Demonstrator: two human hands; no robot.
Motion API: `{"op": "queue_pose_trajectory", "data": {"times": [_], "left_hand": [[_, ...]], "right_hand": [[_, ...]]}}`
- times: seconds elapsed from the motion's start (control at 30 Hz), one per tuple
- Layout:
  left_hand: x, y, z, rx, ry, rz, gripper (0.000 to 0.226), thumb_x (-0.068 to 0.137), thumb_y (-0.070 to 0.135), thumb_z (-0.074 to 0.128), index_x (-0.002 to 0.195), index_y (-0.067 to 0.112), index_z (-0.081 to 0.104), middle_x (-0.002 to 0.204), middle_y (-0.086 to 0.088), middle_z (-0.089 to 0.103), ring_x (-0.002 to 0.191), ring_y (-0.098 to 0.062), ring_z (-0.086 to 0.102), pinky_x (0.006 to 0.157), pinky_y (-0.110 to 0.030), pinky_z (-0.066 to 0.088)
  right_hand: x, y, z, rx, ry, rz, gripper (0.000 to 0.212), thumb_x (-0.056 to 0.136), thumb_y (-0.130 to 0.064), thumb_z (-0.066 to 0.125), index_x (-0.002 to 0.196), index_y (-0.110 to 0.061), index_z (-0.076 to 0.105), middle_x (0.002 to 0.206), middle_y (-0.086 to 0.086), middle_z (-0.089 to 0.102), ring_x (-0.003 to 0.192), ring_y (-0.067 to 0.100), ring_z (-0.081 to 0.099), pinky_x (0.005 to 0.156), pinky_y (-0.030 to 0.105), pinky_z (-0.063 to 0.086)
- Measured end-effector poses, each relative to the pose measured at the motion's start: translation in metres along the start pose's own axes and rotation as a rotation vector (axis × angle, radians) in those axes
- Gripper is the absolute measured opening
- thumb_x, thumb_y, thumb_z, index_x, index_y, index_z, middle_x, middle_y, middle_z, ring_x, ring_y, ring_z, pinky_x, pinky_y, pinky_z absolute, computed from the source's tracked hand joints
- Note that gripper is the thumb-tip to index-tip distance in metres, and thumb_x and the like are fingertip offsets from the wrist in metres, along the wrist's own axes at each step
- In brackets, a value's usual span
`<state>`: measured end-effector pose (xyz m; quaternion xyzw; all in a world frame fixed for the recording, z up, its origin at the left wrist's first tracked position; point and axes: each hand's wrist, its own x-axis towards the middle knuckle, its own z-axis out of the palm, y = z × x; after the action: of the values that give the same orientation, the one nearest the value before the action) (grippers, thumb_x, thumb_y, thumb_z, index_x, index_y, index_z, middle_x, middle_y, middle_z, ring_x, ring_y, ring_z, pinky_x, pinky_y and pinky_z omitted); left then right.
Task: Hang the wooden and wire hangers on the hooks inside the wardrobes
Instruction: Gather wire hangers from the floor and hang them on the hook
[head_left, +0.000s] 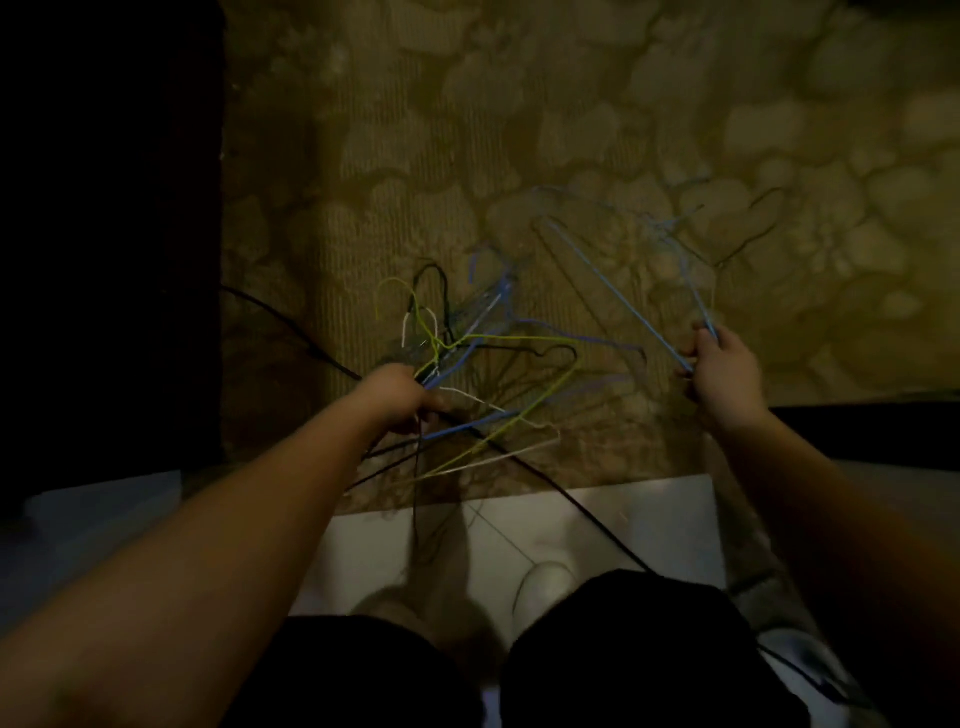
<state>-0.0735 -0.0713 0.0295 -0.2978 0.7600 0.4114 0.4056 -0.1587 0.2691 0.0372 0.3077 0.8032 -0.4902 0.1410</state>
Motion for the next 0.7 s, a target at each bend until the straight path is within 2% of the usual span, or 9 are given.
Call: {"op": "queue_pose_trajectory", "data": {"times": [0.17, 0.27, 0.33, 0.43, 0.5, 0.6, 0.7], "left_hand": [[-0.089, 0.014, -0.028, -0.279, -0.053, -0.007, 0.029, 0.09, 0.012, 0.067, 0.063, 0.004, 0.062, 0.054, -0.007, 0.062, 0.053, -0.018, 0.061, 0.066, -0.029, 0.051], [-0.151, 0.028, -0.038, -0.512, -0.077, -0.04, 0.021, 0.093, 0.009, 0.063, 0.074, 0.001, 0.061, 0.055, -0.007, 0.057, 0.052, -0.019, 0.06, 0.074, -0.034, 0.056], [-0.191, 0.039, -0.041, -0.652, -0.084, -0.067, 0.014, 0.093, 0.009, 0.063, 0.082, 0.001, 0.058, 0.053, -0.004, 0.05, 0.047, -0.017, 0.057, 0.064, -0.03, 0.056], [-0.248, 0.058, -0.039, -0.827, -0.066, -0.095, 0.012, 0.093, 0.005, 0.06, 0.084, 0.006, 0.052, 0.049, -0.001, 0.041, 0.041, -0.015, 0.047, 0.046, -0.024, 0.049], [-0.288, 0.072, -0.037, -0.943, -0.05, -0.099, 0.013, 0.092, 0.003, 0.059, 0.085, 0.008, 0.049, 0.05, 0.0, 0.038, 0.04, -0.014, 0.043, 0.046, -0.024, 0.046], [-0.346, 0.088, -0.035, -1.062, 0.022, -0.112, 0.013, 0.092, 0.003, 0.057, 0.089, 0.009, 0.046, 0.048, 0.002, 0.036, 0.036, -0.012, 0.038, 0.043, -0.021, 0.04], [-0.406, 0.098, -0.035, -1.106, 0.113, -0.098, 0.017, 0.092, 0.003, 0.057, 0.084, 0.011, 0.043, 0.055, 0.0, 0.034, 0.036, -0.011, 0.038, 0.042, -0.023, 0.037]], "right_hand": [[-0.073, -0.064, -0.055, 0.051, -0.009, 0.07, 0.028, 0.103, -0.027, 0.038, 0.125, -0.02, 0.054, 0.082, -0.008, 0.052, 0.067, 0.013, 0.055, 0.054, 0.029, 0.038], [-0.12, -0.1, -0.076, 0.151, -0.059, 0.118, 0.027, 0.105, -0.028, 0.037, 0.127, -0.022, 0.051, 0.082, -0.007, 0.048, 0.065, 0.011, 0.05, 0.051, 0.025, 0.036], [-0.154, -0.123, -0.087, 0.303, -0.123, 0.171, 0.024, 0.105, -0.027, 0.036, 0.125, -0.023, 0.05, 0.081, -0.005, 0.044, 0.06, 0.008, 0.043, 0.043, 0.019, 0.031], [-0.204, -0.158, -0.097, 0.43, -0.205, 0.232, 0.017, 0.105, -0.025, 0.037, 0.108, -0.023, 0.054, 0.078, -0.004, 0.042, 0.052, 0.005, 0.042, 0.037, 0.015, 0.025], [-0.239, -0.179, -0.103, 0.508, -0.27, 0.258, 0.017, 0.105, -0.025, 0.037, 0.103, -0.024, 0.054, 0.072, -0.005, 0.042, 0.046, 0.003, 0.04, 0.035, 0.014, 0.021], [-0.294, -0.21, -0.121, 0.647, -0.365, 0.334, 0.017, 0.105, -0.025, 0.038, 0.107, -0.023, 0.055, 0.065, -0.007, 0.041, 0.044, 0.004, 0.035, 0.035, 0.014, 0.019], [-0.341, -0.239, -0.145, 0.729, -0.44, 0.389, 0.017, 0.105, -0.024, 0.039, 0.105, -0.021, 0.055, 0.062, -0.006, 0.038, 0.042, 0.004, 0.031, 0.034, 0.014, 0.019]]}}
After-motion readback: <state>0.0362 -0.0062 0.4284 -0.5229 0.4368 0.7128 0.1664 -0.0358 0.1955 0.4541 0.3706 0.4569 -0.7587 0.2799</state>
